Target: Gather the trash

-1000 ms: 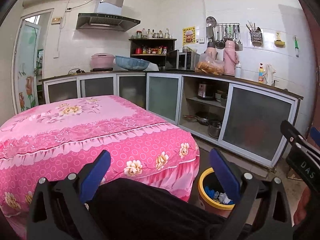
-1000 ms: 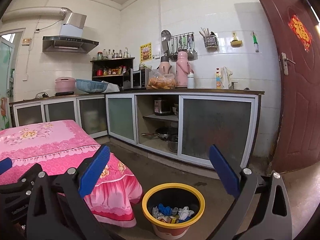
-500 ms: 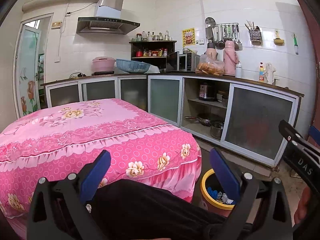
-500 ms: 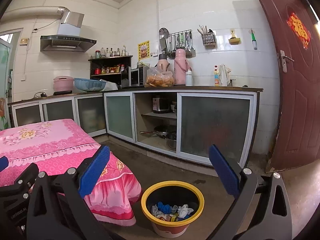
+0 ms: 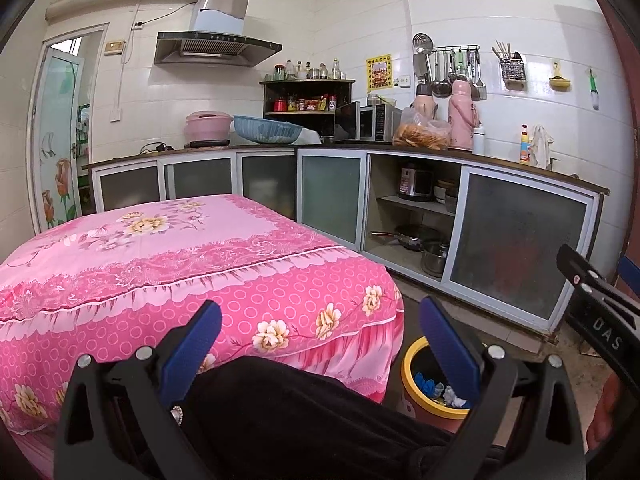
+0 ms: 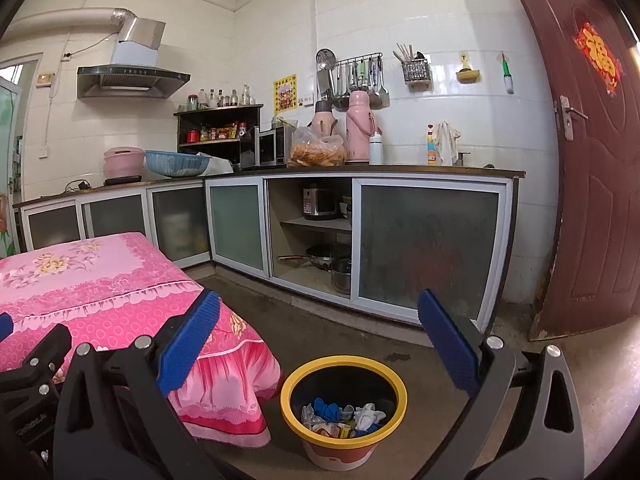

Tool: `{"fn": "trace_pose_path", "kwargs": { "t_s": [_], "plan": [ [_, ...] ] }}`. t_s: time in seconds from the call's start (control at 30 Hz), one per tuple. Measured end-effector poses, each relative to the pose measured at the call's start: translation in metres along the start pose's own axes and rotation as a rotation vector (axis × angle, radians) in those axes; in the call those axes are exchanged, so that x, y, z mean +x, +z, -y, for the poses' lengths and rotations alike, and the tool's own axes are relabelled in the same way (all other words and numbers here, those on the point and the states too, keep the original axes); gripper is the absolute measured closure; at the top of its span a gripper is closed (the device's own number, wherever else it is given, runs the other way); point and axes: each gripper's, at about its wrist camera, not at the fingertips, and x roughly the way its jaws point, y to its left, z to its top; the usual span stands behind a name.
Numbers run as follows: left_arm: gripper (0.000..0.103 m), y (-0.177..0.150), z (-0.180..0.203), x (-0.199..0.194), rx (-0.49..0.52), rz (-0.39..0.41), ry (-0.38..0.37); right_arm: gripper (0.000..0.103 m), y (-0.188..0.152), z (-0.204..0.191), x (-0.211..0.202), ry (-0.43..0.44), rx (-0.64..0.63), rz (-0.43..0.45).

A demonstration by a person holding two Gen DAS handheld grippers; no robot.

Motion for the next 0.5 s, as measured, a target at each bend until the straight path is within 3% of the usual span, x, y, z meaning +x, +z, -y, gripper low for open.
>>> {"fn": "trace_pose_path", "kwargs": {
  "t_s": [0.5],
  "plan": [
    [0.008,0.0014,0.0015,-0.0004,-0.008,-0.002,0.004,0.008,-0.0012,0.0018,0.0042,-0.002,0.003,-0.015]
  ]
}}
